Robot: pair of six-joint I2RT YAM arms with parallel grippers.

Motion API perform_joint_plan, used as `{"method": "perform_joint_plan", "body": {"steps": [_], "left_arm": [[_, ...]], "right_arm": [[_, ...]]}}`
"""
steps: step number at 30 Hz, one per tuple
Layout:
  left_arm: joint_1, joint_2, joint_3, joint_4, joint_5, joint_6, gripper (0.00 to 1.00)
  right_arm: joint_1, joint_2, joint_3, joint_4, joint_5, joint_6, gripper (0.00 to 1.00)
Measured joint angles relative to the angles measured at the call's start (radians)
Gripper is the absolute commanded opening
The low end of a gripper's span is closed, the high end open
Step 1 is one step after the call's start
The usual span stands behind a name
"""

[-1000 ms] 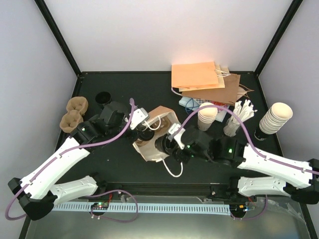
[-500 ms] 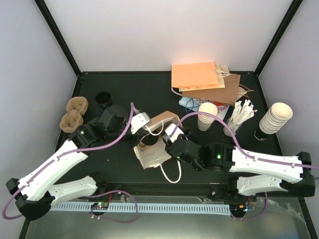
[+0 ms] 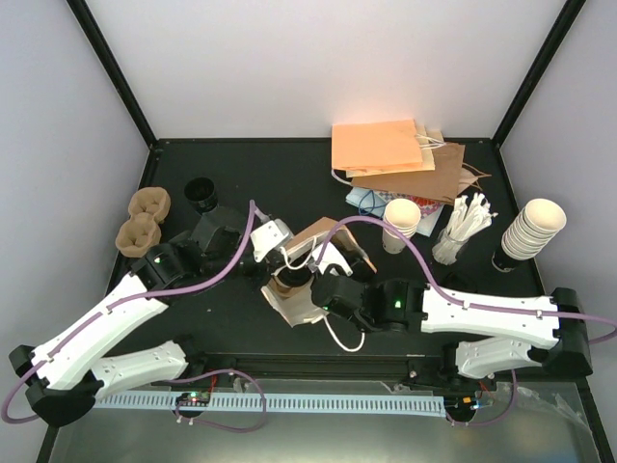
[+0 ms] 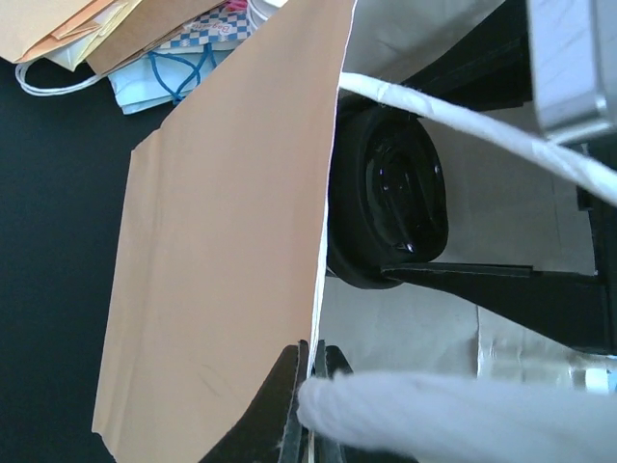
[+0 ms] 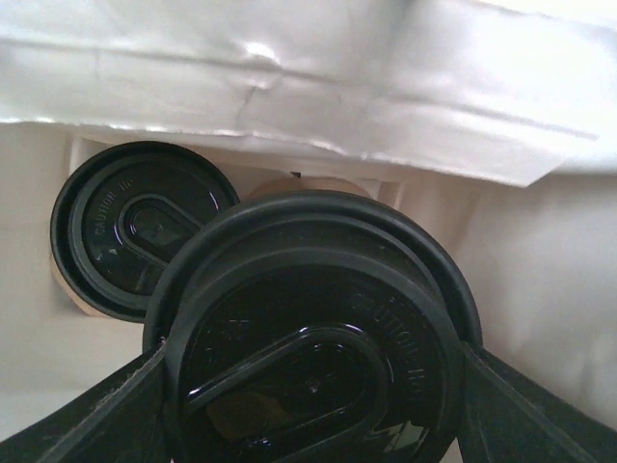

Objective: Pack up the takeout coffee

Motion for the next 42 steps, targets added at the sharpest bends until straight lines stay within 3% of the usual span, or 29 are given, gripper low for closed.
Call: {"method": "perform_joint_plan", "body": {"steps": [9, 15, 21, 23, 25, 27, 31, 36, 42], "left_arm": [[-0.014, 0.023, -0.002, 0.019, 0.0, -0.048, 0.04], [-0.016, 0.053, 0.004, 0.022, 0.015, -0.074, 0.06], [-0.018, 0.054, 0.004, 0.028, 0.061, -0.074, 0.13], [-0.018, 0.054, 0.004, 0.032, 0.076, -0.076, 0.23], [-0.018, 0.053, 0.004, 0.044, 0.093, -0.078, 0.49], [-0.018, 0.052, 0.004, 0.058, 0.11, -0.088, 0.66], [-0.017, 0.034, 0.005, 0.083, 0.127, -0.117, 0.87], [0.005, -0.027, 0.038, 0.102, 0.107, -0.17, 0.99], [0.225, 0.012, 0.077, 0.097, 0.116, -0.227, 0.99]], "right_arm": [[0.0, -0.002, -0.11, 0.013, 0.016, 0.115, 0.52], [0.0, -0.069, -0.228, 0.106, 0.014, 0.129, 0.52], [0.0, -0.062, -0.251, 0.153, 0.047, 0.153, 0.5], [0.0, -0.046, -0.252, 0.167, 0.066, 0.155, 0.49], [0.0, -0.037, -0.258, 0.181, 0.082, 0.154, 0.49], [0.0, -0.032, -0.271, 0.2, 0.095, 0.15, 0.49], [0.0, -0.031, -0.293, 0.246, 0.099, 0.127, 0.49], [0.0, -0.031, -0.314, 0.301, 0.093, 0.081, 0.49], [0.0, -0.04, -0.369, 0.404, 0.071, -0.027, 0.5]]}}
